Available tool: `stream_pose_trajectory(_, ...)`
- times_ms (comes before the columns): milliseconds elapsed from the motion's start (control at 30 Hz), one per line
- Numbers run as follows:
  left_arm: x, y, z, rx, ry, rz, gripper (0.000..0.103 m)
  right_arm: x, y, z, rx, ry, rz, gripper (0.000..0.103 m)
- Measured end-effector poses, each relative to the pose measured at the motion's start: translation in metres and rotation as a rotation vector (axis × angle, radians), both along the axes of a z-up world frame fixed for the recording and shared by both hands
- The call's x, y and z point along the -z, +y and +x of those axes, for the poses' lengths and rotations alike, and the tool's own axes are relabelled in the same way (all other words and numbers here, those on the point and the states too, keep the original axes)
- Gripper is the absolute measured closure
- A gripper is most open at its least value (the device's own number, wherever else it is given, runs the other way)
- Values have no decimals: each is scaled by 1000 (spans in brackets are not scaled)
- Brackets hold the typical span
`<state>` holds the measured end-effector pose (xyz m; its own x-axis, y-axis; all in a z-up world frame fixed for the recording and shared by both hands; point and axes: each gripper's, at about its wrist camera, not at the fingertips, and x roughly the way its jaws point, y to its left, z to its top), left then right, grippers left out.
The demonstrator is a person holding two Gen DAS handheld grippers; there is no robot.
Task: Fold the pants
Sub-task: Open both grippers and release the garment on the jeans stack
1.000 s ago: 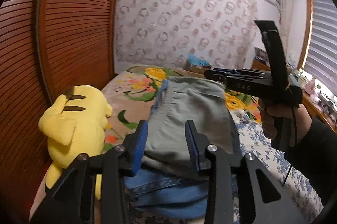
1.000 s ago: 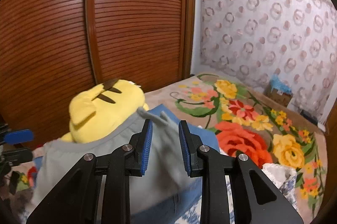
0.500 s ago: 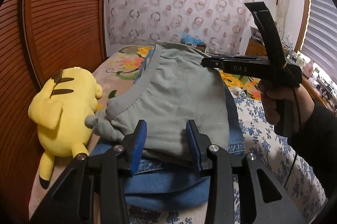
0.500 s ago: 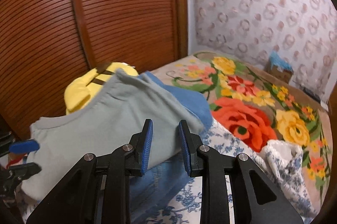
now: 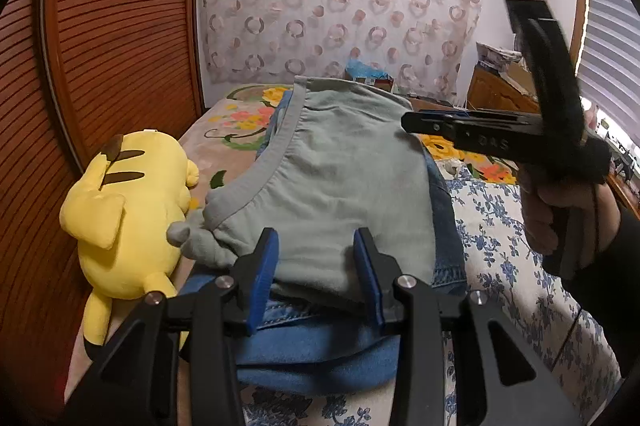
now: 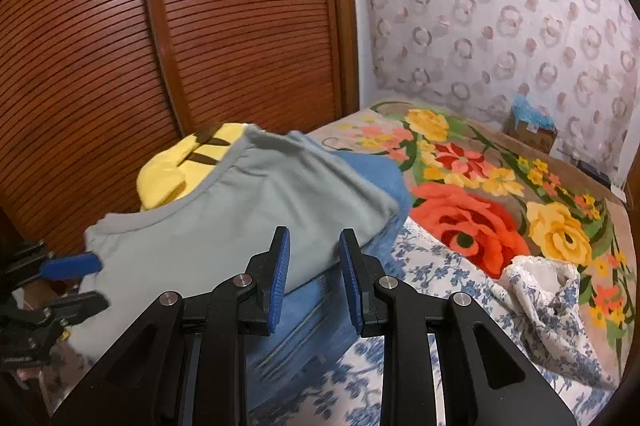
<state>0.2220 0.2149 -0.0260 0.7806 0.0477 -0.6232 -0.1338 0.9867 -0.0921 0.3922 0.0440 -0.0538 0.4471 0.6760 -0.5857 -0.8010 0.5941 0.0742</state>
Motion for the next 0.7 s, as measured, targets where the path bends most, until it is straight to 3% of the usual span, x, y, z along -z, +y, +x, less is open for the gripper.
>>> stream_pose_trajectory(700, -22, -12, -39, -36, -44, 43, 63, -14, -46, -77, 51, -31, 47, 76)
